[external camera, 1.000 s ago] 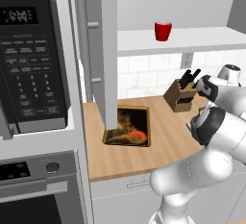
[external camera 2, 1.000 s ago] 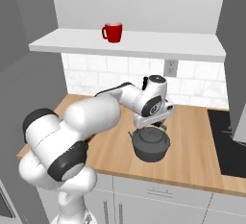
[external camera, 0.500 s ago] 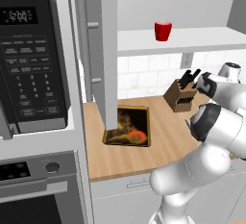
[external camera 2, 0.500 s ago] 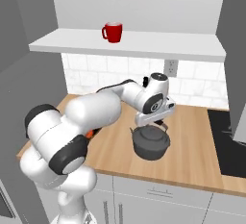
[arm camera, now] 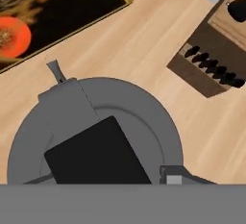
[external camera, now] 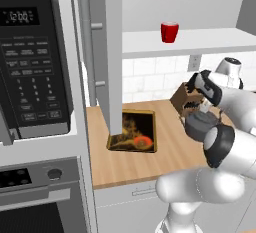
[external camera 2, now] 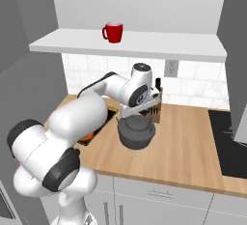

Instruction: Pick the kettle from the counter and place it on the tray. Then pick the mug from the cabinet and place it on the tray. Then close the cabinet doors.

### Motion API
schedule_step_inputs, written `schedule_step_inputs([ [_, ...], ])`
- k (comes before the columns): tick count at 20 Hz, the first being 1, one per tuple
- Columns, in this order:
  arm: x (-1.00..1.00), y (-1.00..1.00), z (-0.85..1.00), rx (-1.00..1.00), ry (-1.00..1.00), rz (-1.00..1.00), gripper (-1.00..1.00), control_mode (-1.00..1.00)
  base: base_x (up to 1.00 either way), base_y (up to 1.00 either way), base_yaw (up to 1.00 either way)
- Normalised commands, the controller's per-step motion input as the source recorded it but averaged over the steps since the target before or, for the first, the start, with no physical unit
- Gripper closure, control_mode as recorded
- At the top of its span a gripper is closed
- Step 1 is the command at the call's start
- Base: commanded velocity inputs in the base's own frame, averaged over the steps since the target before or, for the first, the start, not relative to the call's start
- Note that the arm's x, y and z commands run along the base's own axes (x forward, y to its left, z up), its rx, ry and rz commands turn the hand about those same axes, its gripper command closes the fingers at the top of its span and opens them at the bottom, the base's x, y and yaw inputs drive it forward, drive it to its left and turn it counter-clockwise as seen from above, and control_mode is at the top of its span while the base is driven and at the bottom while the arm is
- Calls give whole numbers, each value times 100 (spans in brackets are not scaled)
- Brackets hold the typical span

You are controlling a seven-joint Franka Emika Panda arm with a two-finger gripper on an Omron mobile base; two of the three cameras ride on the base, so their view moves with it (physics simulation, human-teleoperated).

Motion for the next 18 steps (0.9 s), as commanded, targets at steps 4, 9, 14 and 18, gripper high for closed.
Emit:
schedule_step_inputs([
  [4,0,100,11,-16,-14,-4,100,-100,0,0,0],
  [9,2,100,0,-12,-5,-5,100,-100,0,0,0],
  [14,2,86,8,-2,0,-5,100,-100,0,0,0],
  [18,15,75,4,0,0,-4,100,-100,0,0,0],
])
